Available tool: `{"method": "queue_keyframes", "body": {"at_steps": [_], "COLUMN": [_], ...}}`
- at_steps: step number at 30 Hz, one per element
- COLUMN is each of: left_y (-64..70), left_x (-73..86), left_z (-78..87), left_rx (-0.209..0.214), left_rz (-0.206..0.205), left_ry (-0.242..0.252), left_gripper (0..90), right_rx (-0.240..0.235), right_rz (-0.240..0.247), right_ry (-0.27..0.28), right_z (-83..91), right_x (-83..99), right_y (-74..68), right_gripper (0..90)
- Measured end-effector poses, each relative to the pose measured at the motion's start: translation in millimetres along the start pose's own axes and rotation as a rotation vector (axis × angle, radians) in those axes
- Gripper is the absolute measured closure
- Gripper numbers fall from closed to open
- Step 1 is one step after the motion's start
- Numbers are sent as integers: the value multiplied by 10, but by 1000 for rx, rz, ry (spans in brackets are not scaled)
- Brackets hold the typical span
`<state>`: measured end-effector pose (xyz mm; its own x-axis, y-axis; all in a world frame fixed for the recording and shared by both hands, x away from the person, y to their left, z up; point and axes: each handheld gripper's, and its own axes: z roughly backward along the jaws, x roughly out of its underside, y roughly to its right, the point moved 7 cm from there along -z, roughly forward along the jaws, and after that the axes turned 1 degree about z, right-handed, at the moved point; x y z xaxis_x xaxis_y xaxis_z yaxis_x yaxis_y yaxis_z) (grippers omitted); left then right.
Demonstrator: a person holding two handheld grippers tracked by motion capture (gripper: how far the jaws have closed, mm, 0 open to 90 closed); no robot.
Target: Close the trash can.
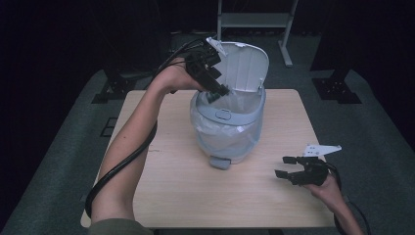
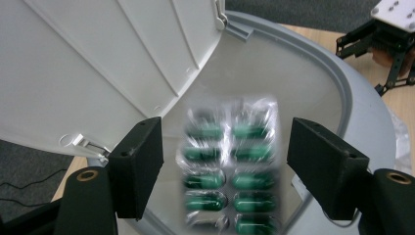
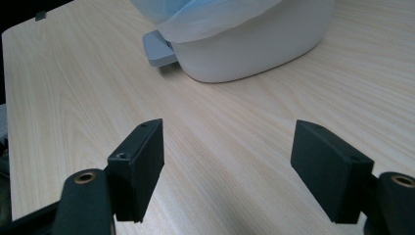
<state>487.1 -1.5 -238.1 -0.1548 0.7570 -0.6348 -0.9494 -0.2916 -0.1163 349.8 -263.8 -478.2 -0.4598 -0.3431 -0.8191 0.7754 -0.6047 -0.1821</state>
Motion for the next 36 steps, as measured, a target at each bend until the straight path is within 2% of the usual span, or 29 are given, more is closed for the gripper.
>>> {"method": "queue_keyframes", "body": {"at_steps": [6,15,22,29,36], "left_y": [33,32,91,146,216], "left_x": [80,315,444,627,846], "left_z": [38,179,284,398,464], "left_rx": [3,-6,-19,-36,-40], "left_rz": [17,51,53,67,78], "left_ry": [12,40,60,80,85], "left_gripper": [261,242,210,193,176], "right_rx": [0,7,26,33,46], "right_rz": [-2,-10,-14,-4,7], "right_ry": [-2,-9,-12,-13,5], "right_z": [-5,-6,49,107,206], "right_x": [2,-23,-96,-283,-574], "right_y": [-2,5,21,51,114], "right_gripper": [272,272,272,272,284]}}
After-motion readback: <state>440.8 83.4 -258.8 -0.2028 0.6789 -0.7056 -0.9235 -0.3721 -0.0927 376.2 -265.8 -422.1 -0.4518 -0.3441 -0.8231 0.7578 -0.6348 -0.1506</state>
